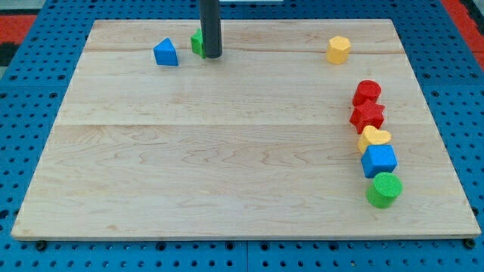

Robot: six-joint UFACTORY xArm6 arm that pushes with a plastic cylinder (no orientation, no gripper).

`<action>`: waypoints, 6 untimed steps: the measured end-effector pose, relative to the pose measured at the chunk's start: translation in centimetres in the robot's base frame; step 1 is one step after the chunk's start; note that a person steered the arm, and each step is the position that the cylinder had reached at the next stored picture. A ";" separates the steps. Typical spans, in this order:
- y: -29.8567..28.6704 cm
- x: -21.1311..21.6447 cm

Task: Slide the blue triangle up a bit

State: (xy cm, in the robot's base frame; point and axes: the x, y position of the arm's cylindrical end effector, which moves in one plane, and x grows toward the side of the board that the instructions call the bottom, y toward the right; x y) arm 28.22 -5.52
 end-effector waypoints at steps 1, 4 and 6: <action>1.4 4.8; -7.0 0.4; -5.1 6.3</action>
